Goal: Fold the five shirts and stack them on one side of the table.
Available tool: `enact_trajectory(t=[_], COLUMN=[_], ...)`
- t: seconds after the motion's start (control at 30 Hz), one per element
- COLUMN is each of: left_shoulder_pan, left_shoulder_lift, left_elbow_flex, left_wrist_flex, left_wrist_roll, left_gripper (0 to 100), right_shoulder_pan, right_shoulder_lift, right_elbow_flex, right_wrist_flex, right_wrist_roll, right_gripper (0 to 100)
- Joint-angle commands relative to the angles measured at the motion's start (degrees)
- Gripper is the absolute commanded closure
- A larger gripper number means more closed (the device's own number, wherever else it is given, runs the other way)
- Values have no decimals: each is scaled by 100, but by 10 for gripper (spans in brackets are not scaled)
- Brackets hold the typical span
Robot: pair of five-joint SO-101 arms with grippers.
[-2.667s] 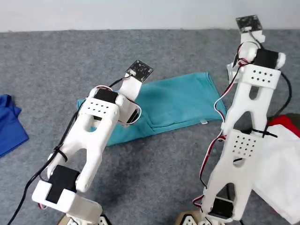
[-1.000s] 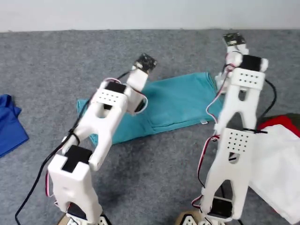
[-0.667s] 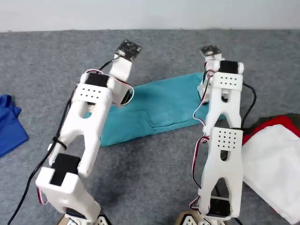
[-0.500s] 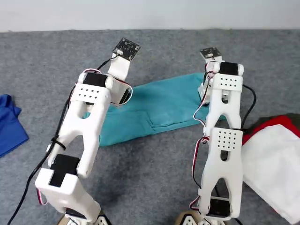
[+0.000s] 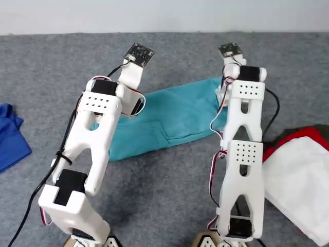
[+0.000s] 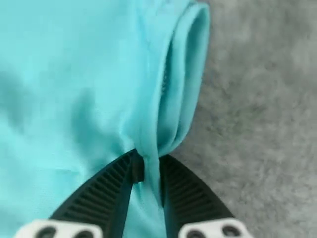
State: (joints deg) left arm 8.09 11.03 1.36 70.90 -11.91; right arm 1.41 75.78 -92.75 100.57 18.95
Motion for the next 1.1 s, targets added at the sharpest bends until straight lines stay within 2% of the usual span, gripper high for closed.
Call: enact_trajectory(t=[0.0,0.17,0.3,0.43,0.67,0.83,1.07], left_shoulder_pan=[325,659,976,1495,1354,1108,1152], left_shoulder_lift=[-281,-167,-193,35,695,949,1064], left_elbow_flex=[259,1095,1138,1253,1253,901,857], left_wrist_flex=[360,149,-308,-712,-1697,-1609,-1609], left_wrist_roll=[35,70,545,554,571,571,571], left_gripper=[903,903,902,902,903,903,903], right_shoulder_pan=[-303,-453,-435,-418,-409,-418,-435], right_shoulder_lift=[-523,-576,-549,-549,-541,-532,-532], right_elbow_flex=[-255,-264,-264,-264,-264,-255,-255], right_wrist_flex=[224,224,224,224,233,233,233], right_wrist_roll=[-70,-70,-70,-53,-35,-35,-53], right_gripper=[989,989,989,989,989,989,989])
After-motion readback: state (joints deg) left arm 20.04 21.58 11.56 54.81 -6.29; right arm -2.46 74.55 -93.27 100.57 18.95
